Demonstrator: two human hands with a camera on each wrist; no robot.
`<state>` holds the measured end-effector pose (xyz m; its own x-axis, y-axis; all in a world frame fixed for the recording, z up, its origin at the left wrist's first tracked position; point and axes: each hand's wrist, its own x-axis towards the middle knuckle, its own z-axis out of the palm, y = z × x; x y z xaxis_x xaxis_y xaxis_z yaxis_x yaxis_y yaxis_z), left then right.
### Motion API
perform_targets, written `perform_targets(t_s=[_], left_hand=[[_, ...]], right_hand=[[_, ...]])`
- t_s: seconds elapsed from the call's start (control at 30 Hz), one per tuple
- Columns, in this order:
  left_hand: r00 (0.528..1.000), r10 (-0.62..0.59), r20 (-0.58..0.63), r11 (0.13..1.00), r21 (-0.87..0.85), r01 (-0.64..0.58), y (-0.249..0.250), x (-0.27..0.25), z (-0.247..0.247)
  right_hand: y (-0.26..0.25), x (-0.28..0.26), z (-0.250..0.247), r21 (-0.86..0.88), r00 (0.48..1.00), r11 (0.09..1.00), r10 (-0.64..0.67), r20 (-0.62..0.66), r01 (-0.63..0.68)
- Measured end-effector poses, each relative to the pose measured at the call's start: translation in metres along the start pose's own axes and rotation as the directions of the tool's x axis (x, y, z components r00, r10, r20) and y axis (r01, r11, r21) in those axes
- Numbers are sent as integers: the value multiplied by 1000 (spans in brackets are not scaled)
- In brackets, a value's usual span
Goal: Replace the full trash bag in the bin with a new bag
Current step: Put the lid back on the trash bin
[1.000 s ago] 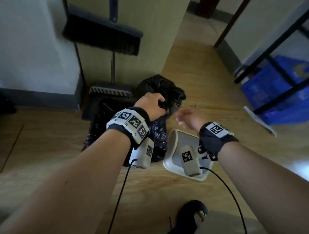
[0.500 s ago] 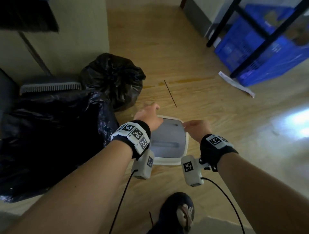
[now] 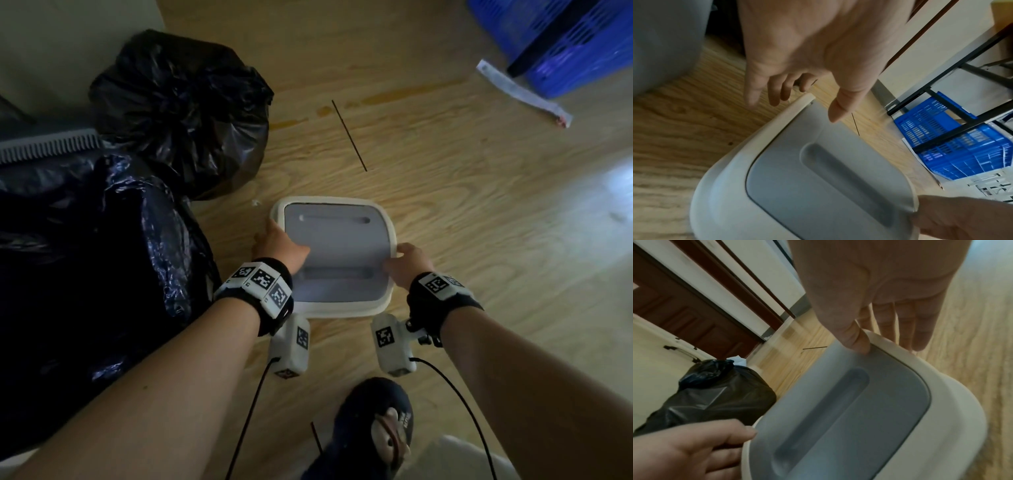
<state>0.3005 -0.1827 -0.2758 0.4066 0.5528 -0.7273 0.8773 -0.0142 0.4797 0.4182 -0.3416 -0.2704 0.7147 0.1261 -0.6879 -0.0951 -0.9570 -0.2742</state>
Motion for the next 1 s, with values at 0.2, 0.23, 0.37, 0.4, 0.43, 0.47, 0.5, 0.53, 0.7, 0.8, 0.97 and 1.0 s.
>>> perform_targets(t_s=[0.2,0.23,0.37,0.4,0.43,0.47,0.5,0.53,0.7,0.8,0.97,1.0], left_hand=[[995,-51,91,995,-83,58,-2,6,4],[994,-49,95,994,-92,58,-2,7,4],[994,-20,103,995,-90,30,2,1,2],[994,-6,108,996,-87,16,4,-2,2],[994,9,112,996,-86,1,7,-5,2],[993,25,112,996,-83,-16,10,-8,1],[993,40,111,997,-77,-32,13,-12,-1],[993,56,109,996,-69,-48,17,-16,-3],[990,130,57,990,-57,-127,33,-43,-20],[980,194,47,981,-34,-193,41,-65,-35],[956,294,-23,954,-47,-295,50,-108,-65],[951,305,-51,950,-50,-307,49,-117,-72]], right_hand=[[2,11,8,-96,999,995,-27,-18,25],[2,12,9,-118,999,993,-31,-23,28],[3,10,9,-178,999,984,-33,-31,27],[4,8,7,-180,999,983,-26,-33,20],[4,6,4,-177,999,984,-19,-35,12],[5,4,1,-172,999,985,-16,-40,9],[6,1,-3,-168,999,986,-15,-47,7],[5,-2,-8,-168,998,986,-20,-56,10],[-1,-27,-34,-142,993,989,-49,-109,33],[-7,-48,-51,-92,987,995,-64,-148,50],[-23,-91,-75,-55,969,992,-124,-215,115],[-26,-102,-78,-59,962,989,-148,-229,138]])
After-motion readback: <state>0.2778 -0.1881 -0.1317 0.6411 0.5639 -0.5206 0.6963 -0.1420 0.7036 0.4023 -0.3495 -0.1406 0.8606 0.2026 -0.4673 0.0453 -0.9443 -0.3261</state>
